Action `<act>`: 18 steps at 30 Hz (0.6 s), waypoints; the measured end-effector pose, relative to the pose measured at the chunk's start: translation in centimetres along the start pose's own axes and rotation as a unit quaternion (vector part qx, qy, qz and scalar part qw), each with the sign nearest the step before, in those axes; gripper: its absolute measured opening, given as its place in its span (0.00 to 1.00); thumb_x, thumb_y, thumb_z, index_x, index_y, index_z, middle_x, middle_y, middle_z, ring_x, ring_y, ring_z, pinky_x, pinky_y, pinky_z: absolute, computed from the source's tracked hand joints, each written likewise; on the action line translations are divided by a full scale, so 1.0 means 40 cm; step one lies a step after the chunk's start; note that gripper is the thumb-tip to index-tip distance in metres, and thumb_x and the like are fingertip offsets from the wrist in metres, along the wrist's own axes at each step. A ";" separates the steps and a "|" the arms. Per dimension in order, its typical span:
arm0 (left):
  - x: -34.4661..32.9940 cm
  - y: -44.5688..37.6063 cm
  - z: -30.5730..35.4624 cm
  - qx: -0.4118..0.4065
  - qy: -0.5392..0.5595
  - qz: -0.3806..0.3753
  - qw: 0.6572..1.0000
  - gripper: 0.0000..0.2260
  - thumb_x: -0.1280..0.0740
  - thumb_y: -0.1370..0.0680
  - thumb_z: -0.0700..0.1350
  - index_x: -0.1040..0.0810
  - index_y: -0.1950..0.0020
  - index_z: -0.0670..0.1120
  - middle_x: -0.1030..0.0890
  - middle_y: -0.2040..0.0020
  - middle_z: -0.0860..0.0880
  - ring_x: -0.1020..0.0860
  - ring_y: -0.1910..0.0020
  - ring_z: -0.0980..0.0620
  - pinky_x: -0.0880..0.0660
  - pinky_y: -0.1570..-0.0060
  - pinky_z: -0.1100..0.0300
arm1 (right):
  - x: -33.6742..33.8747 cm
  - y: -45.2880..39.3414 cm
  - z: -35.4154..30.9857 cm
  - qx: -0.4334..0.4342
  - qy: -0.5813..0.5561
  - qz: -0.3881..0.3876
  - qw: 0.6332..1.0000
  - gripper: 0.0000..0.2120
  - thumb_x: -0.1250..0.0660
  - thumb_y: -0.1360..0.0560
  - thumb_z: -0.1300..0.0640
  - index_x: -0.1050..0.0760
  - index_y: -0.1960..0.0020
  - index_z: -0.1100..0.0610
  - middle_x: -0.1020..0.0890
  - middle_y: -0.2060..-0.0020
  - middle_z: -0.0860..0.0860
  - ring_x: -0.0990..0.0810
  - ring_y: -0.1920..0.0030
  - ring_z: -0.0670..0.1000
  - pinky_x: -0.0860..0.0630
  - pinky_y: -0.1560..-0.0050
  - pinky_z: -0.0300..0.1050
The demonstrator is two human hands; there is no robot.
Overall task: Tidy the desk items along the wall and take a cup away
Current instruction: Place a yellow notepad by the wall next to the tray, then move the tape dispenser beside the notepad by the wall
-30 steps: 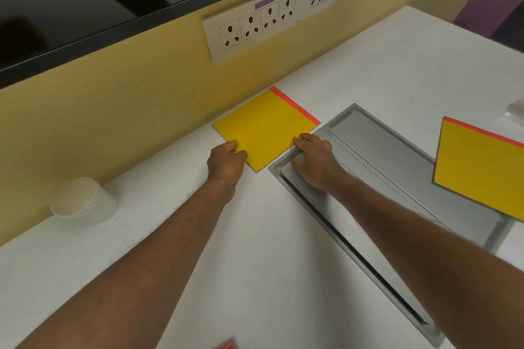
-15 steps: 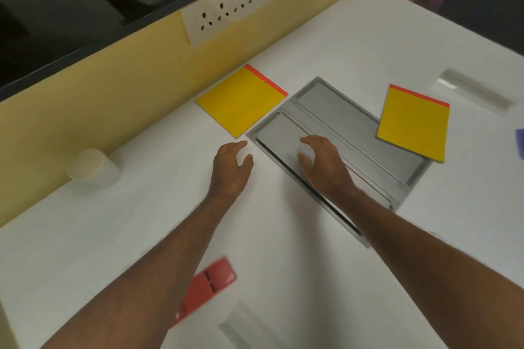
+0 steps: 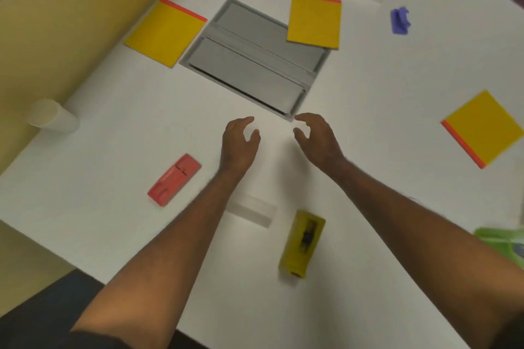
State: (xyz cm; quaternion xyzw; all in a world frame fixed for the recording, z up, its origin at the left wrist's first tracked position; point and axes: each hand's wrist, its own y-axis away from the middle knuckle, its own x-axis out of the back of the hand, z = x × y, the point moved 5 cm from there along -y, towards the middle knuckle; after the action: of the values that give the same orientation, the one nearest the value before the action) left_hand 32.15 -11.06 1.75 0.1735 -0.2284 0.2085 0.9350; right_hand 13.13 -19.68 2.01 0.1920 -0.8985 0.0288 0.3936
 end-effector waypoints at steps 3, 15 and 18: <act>-0.055 0.110 0.022 -0.007 -0.003 -0.021 1.000 0.16 0.33 0.19 0.44 0.23 0.31 0.46 0.25 0.32 0.46 0.25 0.34 0.48 0.26 0.33 0.51 | 0.029 0.114 0.047 -0.037 -0.025 0.011 0.999 0.15 0.32 0.21 0.58 0.23 0.35 0.56 0.21 0.37 0.52 0.21 0.42 0.52 0.25 0.37 0.46; -0.202 0.540 -0.069 0.055 0.034 -0.059 0.996 0.17 0.32 0.20 0.46 0.24 0.31 0.49 0.24 0.34 0.51 0.23 0.39 0.52 0.25 0.36 0.54 | 0.005 0.520 0.175 -0.188 -0.159 0.013 0.969 0.17 0.34 0.19 0.54 0.27 0.31 0.54 0.23 0.33 0.50 0.23 0.37 0.51 0.26 0.39 0.42; -0.216 0.628 -0.120 0.074 0.009 -0.047 0.996 0.18 0.32 0.20 0.47 0.25 0.30 0.49 0.25 0.33 0.50 0.25 0.35 0.50 0.26 0.34 0.52 | -0.009 0.568 0.190 -0.200 -0.166 -0.007 0.966 0.19 0.35 0.19 0.53 0.28 0.29 0.53 0.25 0.31 0.50 0.24 0.34 0.52 0.26 0.38 0.43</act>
State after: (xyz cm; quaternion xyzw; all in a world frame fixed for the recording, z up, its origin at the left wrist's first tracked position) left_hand 15.08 9.70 -0.82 0.2512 -0.1957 0.1826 0.9302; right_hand -0.31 -0.10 -1.23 0.1180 -0.9373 -0.1866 0.2696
